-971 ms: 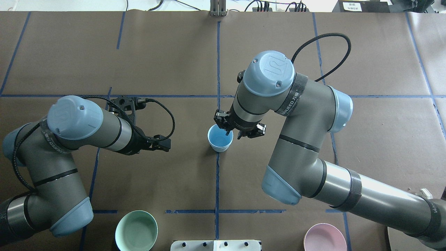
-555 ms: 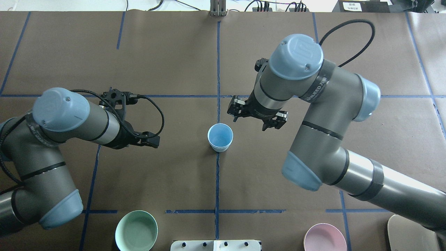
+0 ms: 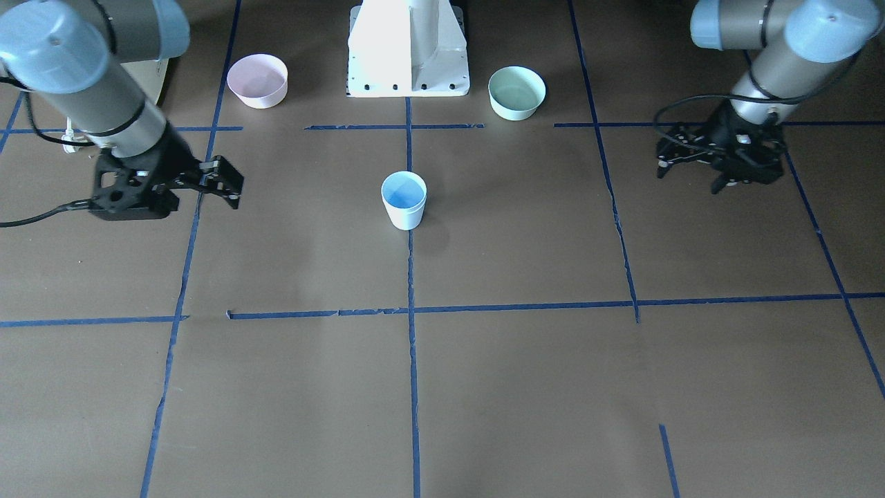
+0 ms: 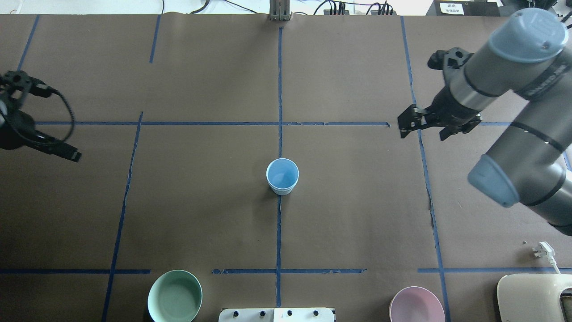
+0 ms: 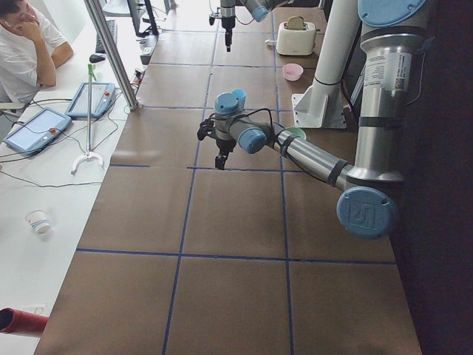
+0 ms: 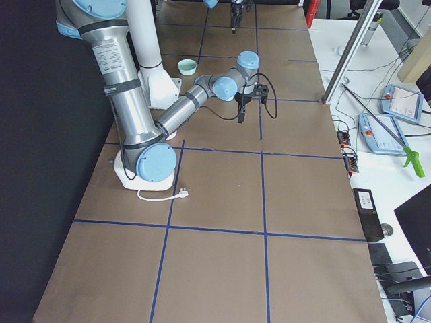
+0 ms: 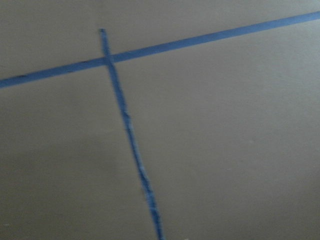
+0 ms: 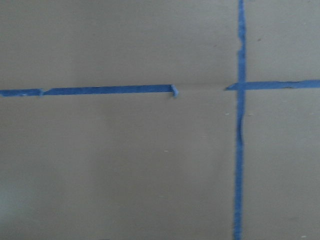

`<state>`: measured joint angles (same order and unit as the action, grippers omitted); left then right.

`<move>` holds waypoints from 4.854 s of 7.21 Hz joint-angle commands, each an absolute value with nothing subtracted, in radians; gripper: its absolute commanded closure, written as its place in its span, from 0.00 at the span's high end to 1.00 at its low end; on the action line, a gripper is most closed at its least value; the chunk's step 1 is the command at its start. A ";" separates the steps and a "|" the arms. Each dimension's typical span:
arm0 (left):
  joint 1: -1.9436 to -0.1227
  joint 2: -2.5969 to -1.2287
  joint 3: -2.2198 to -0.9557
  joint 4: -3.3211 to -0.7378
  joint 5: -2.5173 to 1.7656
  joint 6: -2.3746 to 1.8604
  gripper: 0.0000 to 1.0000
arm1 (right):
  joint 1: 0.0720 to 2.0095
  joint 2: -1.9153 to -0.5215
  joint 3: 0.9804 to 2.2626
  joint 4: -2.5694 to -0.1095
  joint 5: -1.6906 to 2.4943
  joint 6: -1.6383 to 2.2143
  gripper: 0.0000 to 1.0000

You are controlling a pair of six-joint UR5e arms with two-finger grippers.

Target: Stack blue cups with both arms

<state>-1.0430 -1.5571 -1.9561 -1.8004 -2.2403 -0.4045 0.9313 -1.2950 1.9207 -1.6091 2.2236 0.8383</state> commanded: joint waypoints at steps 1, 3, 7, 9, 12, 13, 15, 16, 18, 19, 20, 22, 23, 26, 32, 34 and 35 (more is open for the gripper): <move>-1.367 -1.511 -1.857 -1.647 -2.382 0.090 1.00 | 1.136 -1.464 1.911 -1.612 2.304 0.465 1.00; -1.550 -1.531 -1.777 -1.458 -2.398 0.363 1.00 | 1.311 -1.581 1.850 -1.612 2.351 0.157 1.00; -1.580 -1.540 -1.781 -1.290 -2.441 0.292 1.00 | 1.532 -1.649 1.704 -1.606 2.418 -0.149 1.00; -1.578 -1.540 -1.761 -1.307 -2.434 0.291 1.00 | 1.563 -1.673 1.712 -1.606 2.410 -0.181 1.00; -1.575 -1.526 -1.756 -1.309 -2.403 0.295 1.00 | 1.569 -1.709 1.752 -1.608 2.410 -0.176 1.00; -1.575 -1.528 -1.759 -1.308 -2.392 0.288 1.00 | 1.569 -1.707 1.750 -1.608 2.408 -0.172 1.00; -1.575 -1.514 -1.758 -1.312 -2.388 0.296 1.00 | 1.568 -1.697 1.749 -1.608 2.376 -0.169 1.00; -1.575 -1.508 -1.746 -1.310 -2.390 0.292 1.00 | 1.568 -1.697 1.747 -1.608 2.376 -0.169 1.00; -1.574 -1.517 -1.741 -1.308 -2.387 0.293 1.00 | 1.568 -1.703 1.746 -1.608 2.376 -0.169 1.00; -1.574 -1.517 -1.741 -1.308 -2.385 0.260 1.00 | 1.568 -1.701 1.744 -1.608 2.376 -0.167 1.00; -1.574 -1.517 -1.743 -1.308 -2.340 0.188 1.00 | 1.568 -1.697 1.744 -1.608 2.376 -0.167 1.00; -1.574 -1.520 -1.755 -1.310 -2.299 0.184 1.00 | 1.568 -1.697 1.744 -1.608 2.376 -0.166 1.00; -1.574 -1.523 -1.762 -1.310 -2.307 0.189 1.00 | 1.568 -1.698 1.744 -1.608 2.376 -0.166 1.00; -1.575 -1.519 -1.766 -1.310 -2.307 0.189 1.00 | 1.568 -1.703 1.740 -1.608 2.373 -0.167 1.00; -1.575 -1.509 -1.766 -1.310 -2.299 0.186 1.00 | 1.568 -1.706 1.741 -1.608 2.375 -0.167 1.00; -1.575 -1.508 -1.760 -1.309 -2.299 0.184 1.00 | 1.568 -1.715 1.744 -1.608 2.378 -0.169 1.00; -1.575 -1.508 -1.758 -1.308 -2.299 0.184 1.00 | 1.568 -1.715 1.744 -1.608 2.376 -0.164 1.00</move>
